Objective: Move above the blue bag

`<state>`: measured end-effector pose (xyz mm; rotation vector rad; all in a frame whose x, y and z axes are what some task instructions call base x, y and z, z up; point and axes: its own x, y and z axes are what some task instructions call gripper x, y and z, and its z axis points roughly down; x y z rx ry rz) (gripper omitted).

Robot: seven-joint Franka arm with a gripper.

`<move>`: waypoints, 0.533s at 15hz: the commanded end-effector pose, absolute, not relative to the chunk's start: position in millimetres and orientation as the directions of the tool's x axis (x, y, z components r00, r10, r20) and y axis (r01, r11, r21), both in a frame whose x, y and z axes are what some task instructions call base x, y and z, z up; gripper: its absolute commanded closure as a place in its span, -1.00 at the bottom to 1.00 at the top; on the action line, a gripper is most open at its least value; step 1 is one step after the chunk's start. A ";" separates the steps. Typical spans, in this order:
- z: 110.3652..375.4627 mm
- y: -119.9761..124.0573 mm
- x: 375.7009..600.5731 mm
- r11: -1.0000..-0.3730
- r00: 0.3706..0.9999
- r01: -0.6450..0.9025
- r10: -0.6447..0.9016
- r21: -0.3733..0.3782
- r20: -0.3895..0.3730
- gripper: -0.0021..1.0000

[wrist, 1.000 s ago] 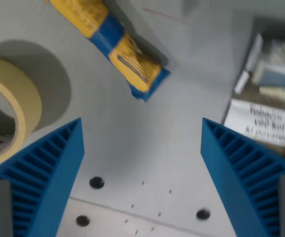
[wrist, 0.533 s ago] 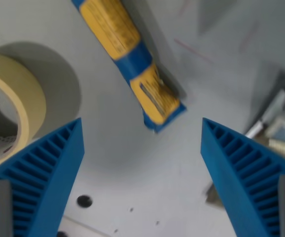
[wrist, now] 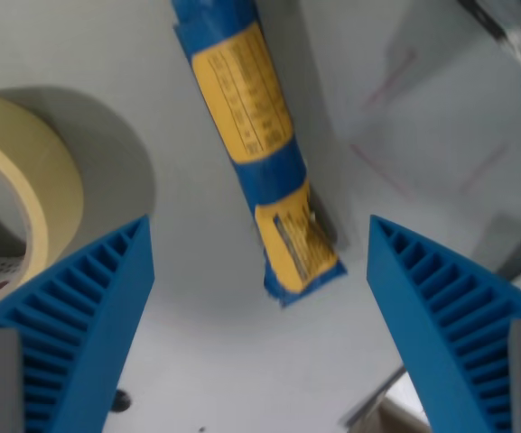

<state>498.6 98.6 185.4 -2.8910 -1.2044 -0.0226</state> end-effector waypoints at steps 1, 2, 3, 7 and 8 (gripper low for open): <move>181.0 104.1 509.0 -0.530 0.532 0.847 0.845 -0.052 0.050 -1.00; 179.4 105.2 510.2 -0.530 0.532 0.846 0.845 -0.053 0.048 -1.00; 178.1 106.3 511.3 -0.530 0.532 0.847 0.846 -0.054 0.046 -1.00; 174.0 108.8 514.9 -0.546 0.548 0.836 0.835 -0.051 0.045 -1.00; 173.3 109.1 515.4 -0.555 0.557 0.830 0.829 -0.050 0.044 -1.00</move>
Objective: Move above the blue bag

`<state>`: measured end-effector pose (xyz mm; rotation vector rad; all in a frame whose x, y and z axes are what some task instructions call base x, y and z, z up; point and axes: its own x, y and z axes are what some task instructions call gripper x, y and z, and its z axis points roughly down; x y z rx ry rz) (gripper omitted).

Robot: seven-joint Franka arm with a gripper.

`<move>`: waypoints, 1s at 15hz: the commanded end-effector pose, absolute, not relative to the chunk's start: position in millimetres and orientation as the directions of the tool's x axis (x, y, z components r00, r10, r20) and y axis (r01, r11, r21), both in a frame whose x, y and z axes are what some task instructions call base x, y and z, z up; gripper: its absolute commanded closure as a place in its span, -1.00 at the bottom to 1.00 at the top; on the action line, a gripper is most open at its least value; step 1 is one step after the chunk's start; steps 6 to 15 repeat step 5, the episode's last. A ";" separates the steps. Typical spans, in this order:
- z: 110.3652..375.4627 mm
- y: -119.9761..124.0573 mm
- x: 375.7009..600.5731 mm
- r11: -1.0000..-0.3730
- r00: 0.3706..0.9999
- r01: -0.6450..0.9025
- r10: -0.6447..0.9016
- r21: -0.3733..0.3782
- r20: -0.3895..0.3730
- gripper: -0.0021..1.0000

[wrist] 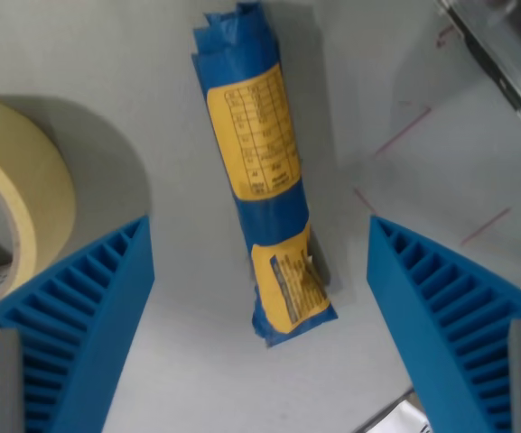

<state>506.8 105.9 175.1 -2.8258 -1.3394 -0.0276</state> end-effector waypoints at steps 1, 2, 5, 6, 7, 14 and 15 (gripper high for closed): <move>172.7 109.4 515.9 -0.561 0.563 0.826 0.825 -0.049 0.044 -1.00; 172.3 109.6 516.3 -0.568 0.570 0.822 0.821 -0.049 0.044 -1.00; 171.5 109.8 517.0 -0.585 0.587 0.810 0.809 -0.048 0.043 -1.00; 171.5 109.8 517.0 -0.585 0.587 0.810 0.809 -0.048 0.043 -1.00; 171.5 109.8 517.0 -0.585 0.587 0.810 0.809 -0.048 0.043 -1.00; 171.5 109.8 517.0 -0.585 0.587 0.810 0.809 -0.048 0.043 -1.00; 171.5 109.8 517.0 -0.585 0.587 0.810 0.809 -0.048 0.043 -1.00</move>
